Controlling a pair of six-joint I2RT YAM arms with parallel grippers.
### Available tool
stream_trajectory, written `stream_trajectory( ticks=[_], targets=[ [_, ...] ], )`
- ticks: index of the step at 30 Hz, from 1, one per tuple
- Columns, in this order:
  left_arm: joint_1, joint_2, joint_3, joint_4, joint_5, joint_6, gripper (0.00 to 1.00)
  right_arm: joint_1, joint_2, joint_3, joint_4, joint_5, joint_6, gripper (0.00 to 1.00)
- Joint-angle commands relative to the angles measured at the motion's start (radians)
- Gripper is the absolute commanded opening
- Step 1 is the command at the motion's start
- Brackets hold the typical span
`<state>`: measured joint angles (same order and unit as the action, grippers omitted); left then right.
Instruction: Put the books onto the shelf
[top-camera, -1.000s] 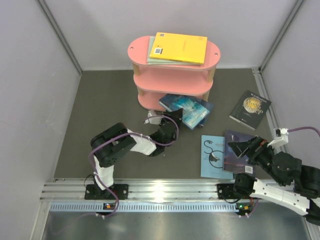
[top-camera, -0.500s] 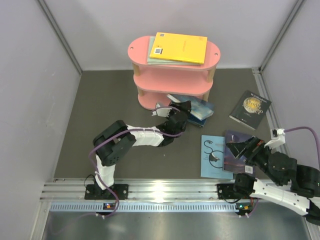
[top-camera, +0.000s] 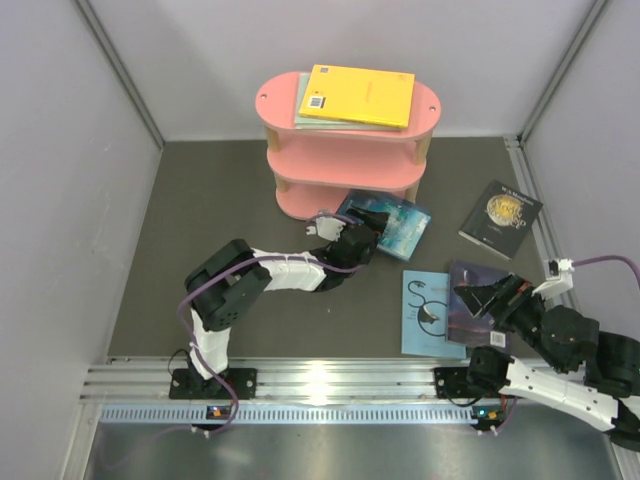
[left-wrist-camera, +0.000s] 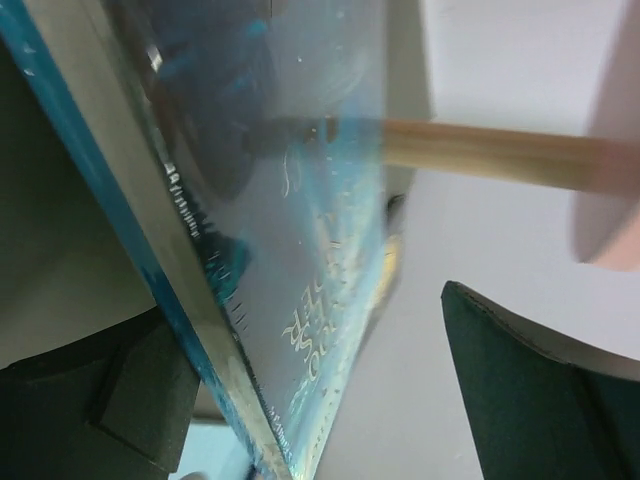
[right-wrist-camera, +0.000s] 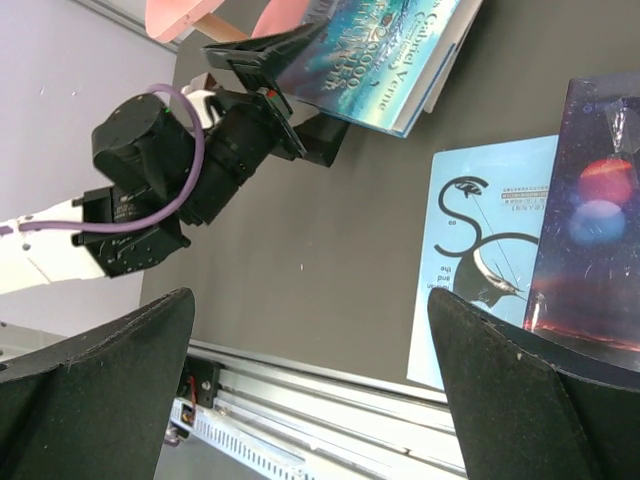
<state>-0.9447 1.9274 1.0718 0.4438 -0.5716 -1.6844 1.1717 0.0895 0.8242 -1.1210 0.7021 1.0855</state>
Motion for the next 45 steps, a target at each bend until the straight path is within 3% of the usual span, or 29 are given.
stream_trajectory(
  ticks=[1, 8, 11, 15, 18, 27, 28, 31, 45],
  targets=[
    [0.038, -0.061, 0.053, -0.155, 0.171, 0.018, 0.99, 0.011, -0.017, -0.010, 0.009, -0.006, 0.013, 1.00],
    [0.046, -0.148, 0.102, -0.379, 0.133, 0.121, 0.99, 0.011, 0.018, -0.014, 0.010, -0.009, 0.013, 1.00],
    [0.066, -0.136, 0.155, -0.440, 0.179, 0.176, 0.99, 0.013, 0.039, -0.023, 0.026, -0.010, 0.016, 1.00],
    [0.070, -0.146, 0.139, -0.439, 0.194, 0.180, 0.99, 0.013, 0.053, -0.037, 0.049, -0.015, 0.014, 1.00],
    [0.069, -0.163, 0.084, -0.398, 0.191, 0.161, 0.92, 0.013, 0.056, -0.042, 0.050, -0.016, 0.019, 1.00],
    [0.083, -0.131, 0.070, -0.340, 0.194, 0.177, 0.84, 0.013, 0.047, -0.046, 0.044, -0.004, 0.021, 1.00],
    [0.086, -0.122, 0.070, -0.326, 0.193, 0.177, 0.74, 0.013, 0.049, -0.046, 0.043, -0.003, 0.019, 1.00],
    [0.098, -0.104, 0.080, -0.320, 0.196, 0.186, 0.61, 0.011, 0.047, -0.043, 0.038, 0.005, 0.019, 1.00],
    [0.115, -0.102, 0.109, -0.421, 0.196, 0.221, 0.63, 0.017, 0.069, -0.039, 0.036, 0.033, 0.010, 1.00]
  ],
)
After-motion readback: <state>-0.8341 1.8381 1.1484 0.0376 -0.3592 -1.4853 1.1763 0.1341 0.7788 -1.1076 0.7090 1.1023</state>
